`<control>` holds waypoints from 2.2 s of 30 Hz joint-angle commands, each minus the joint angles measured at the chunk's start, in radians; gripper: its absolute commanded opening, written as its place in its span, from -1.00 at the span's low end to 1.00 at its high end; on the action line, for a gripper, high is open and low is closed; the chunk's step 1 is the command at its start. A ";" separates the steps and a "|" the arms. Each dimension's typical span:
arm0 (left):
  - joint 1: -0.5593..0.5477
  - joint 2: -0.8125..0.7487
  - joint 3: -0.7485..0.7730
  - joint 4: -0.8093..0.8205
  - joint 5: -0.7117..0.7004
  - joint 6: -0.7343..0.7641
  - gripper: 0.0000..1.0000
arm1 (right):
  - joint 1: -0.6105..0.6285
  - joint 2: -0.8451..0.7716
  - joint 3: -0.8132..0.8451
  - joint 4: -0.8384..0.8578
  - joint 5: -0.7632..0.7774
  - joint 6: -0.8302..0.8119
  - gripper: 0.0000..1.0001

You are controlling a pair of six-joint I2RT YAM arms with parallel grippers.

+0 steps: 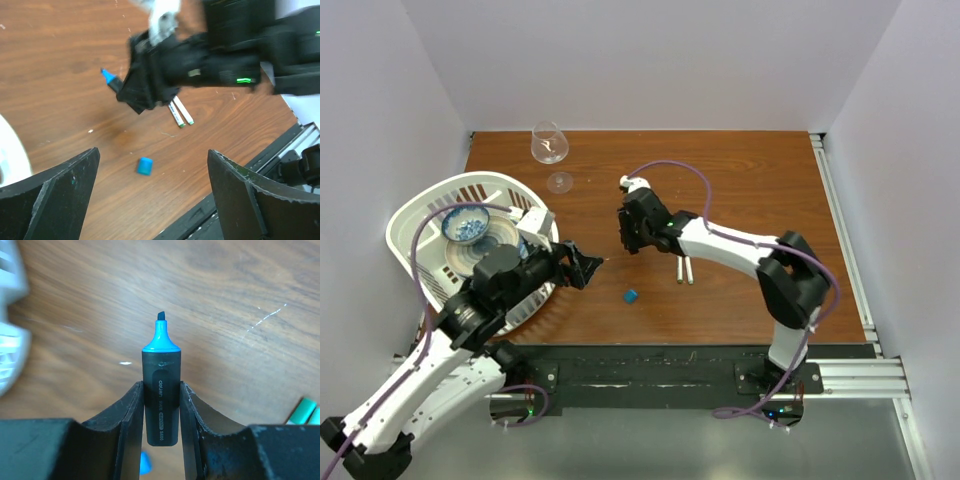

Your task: Insert the pens into the pen caps

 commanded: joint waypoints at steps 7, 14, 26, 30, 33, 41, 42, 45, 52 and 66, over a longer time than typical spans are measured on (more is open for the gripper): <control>0.000 0.132 -0.100 0.329 0.009 -0.159 0.61 | 0.020 -0.361 -0.186 0.263 0.001 0.350 -0.88; -0.005 0.267 -0.092 0.495 0.064 -0.155 0.41 | 0.054 -0.456 -0.232 0.294 0.024 0.408 -0.89; -0.012 0.359 -0.037 0.579 0.063 -0.130 0.30 | 0.136 -0.509 -0.269 0.340 0.086 0.424 -0.93; -0.012 0.350 -0.043 0.578 0.053 -0.124 0.18 | 0.182 -0.516 -0.273 0.351 0.106 0.422 -0.95; -0.012 0.324 -0.051 0.575 0.044 -0.120 -0.05 | 0.207 -0.524 -0.279 0.357 0.126 0.413 -0.95; -0.012 0.278 -0.054 0.563 0.064 -0.095 -0.94 | 0.216 -0.542 -0.325 0.383 0.065 0.399 -0.85; -0.011 0.276 -0.052 0.554 0.069 -0.094 -1.00 | 0.215 -0.553 -0.333 0.389 0.055 0.393 -0.81; -0.012 0.267 -0.048 0.534 0.107 -0.083 -1.00 | 0.215 -0.593 -0.348 0.385 0.049 0.359 -0.37; -0.012 0.180 -0.120 0.555 0.314 -0.069 -1.00 | 0.213 -0.676 -0.328 0.342 0.075 0.273 0.24; -0.011 0.117 -0.172 0.734 0.626 -0.163 -1.00 | 0.212 -0.760 -0.396 0.506 -0.130 0.200 -0.75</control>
